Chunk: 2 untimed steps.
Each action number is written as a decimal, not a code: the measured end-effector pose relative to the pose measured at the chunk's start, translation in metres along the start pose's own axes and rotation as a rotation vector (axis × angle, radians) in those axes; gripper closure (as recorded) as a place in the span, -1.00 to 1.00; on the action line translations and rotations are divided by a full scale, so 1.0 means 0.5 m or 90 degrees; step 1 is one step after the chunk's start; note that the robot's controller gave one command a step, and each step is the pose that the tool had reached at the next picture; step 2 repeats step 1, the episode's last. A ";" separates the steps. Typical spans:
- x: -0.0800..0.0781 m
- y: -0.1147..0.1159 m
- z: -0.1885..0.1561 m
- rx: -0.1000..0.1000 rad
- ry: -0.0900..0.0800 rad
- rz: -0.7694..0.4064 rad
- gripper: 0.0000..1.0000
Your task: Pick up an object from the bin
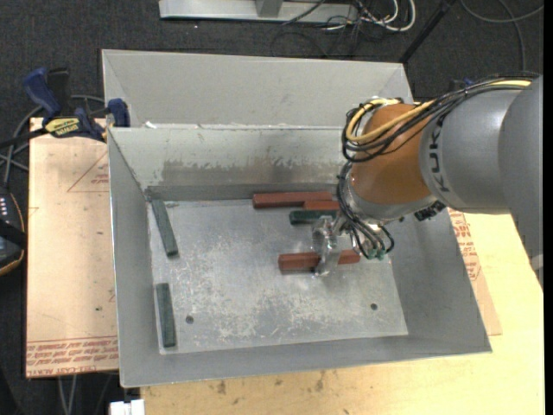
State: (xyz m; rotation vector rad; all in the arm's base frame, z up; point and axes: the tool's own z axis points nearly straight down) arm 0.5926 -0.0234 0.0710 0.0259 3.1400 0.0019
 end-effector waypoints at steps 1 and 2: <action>0.045 -0.086 -0.362 0.002 -0.006 -0.083 1.00; 0.045 -0.086 -0.362 0.002 -0.006 -0.083 1.00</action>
Offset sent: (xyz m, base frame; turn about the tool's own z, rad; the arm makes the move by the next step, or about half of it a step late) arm -0.0253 -0.0417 0.1757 -0.1335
